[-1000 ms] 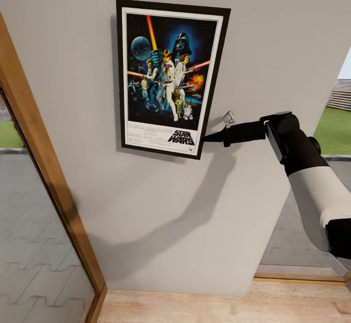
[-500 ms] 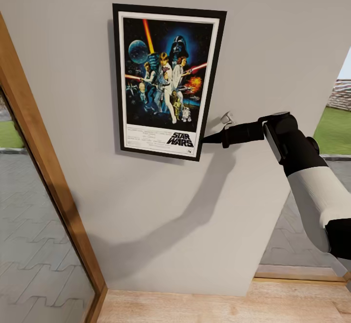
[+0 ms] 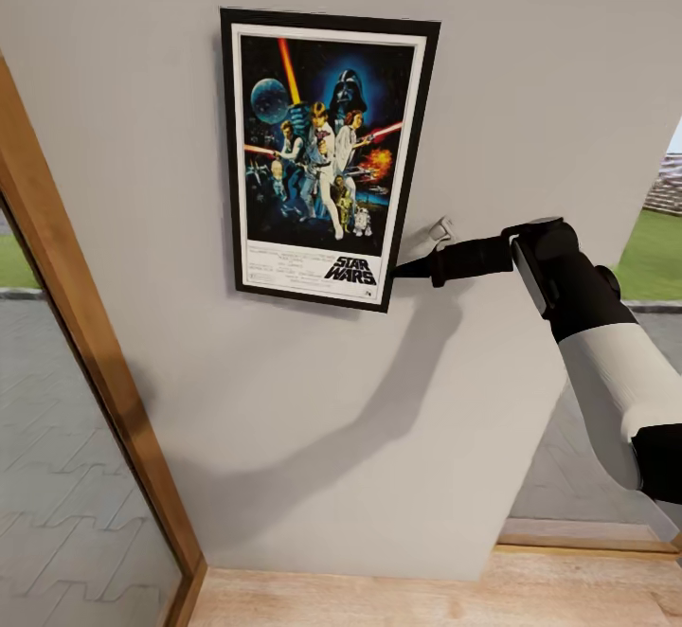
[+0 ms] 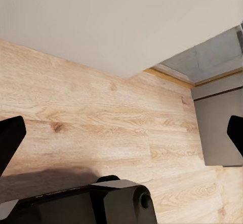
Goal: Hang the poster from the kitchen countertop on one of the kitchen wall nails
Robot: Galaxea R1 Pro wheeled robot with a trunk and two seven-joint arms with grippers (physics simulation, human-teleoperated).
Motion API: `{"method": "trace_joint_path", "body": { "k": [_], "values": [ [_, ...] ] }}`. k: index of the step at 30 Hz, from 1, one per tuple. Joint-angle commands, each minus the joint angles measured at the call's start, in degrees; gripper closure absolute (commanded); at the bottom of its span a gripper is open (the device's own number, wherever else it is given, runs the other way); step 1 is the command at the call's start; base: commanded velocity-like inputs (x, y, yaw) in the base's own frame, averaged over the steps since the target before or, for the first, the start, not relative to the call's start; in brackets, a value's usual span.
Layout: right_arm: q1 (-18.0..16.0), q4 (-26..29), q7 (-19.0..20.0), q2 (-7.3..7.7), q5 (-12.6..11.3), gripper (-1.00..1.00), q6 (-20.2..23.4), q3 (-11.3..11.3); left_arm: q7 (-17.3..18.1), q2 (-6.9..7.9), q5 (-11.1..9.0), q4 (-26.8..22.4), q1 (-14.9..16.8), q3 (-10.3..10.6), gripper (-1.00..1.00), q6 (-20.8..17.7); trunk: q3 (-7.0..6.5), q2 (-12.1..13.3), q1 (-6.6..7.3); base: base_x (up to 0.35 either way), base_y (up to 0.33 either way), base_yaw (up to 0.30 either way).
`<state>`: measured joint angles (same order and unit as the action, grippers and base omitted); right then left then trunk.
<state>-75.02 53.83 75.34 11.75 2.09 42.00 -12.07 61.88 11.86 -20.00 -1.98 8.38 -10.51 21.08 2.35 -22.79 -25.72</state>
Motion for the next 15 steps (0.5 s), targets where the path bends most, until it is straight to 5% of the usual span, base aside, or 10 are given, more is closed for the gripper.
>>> {"method": "trace_joint_path", "body": {
  "k": [1, 8, 9, 15],
  "values": [
    [-0.07, 0.04, 0.25, 0.01, 0.2, 1.0, 0.45, -0.01, 0.15, 0.01, 0.4, 0.05, 0.06, -0.46, -1.0, 0.28, 0.14, -0.13, -0.06, 0.173, 0.0, 0.0],
    [-0.08, 0.04, 0.25, 0.01, 0.2, 1.0, 0.44, 0.02, 0.16, 0.02, 0.4, 0.05, 0.06, -0.47, -1.0, 0.28, 0.14, -0.13, -0.06, 0.056, 0.0, 0.0],
    [-0.09, 0.04, 0.23, 0.0, 0.2, -1.0, 0.44, 0.03, 0.17, 0.03, 0.4, 0.05, 0.06, -0.47, -1.0, 0.28, 0.14, -0.13, -0.06, 0.015, 0.0, 0.0],
    [-0.11, 0.04, -0.39, 0.02, 0.18, -1.0, 0.51, 0.2, 0.13, 0.08, 0.4, 0.05, 0.06, -0.47, -1.0, 0.28, 0.14, -0.13, -0.06, 0.003, 0.0, 0.0]
  ]
}}
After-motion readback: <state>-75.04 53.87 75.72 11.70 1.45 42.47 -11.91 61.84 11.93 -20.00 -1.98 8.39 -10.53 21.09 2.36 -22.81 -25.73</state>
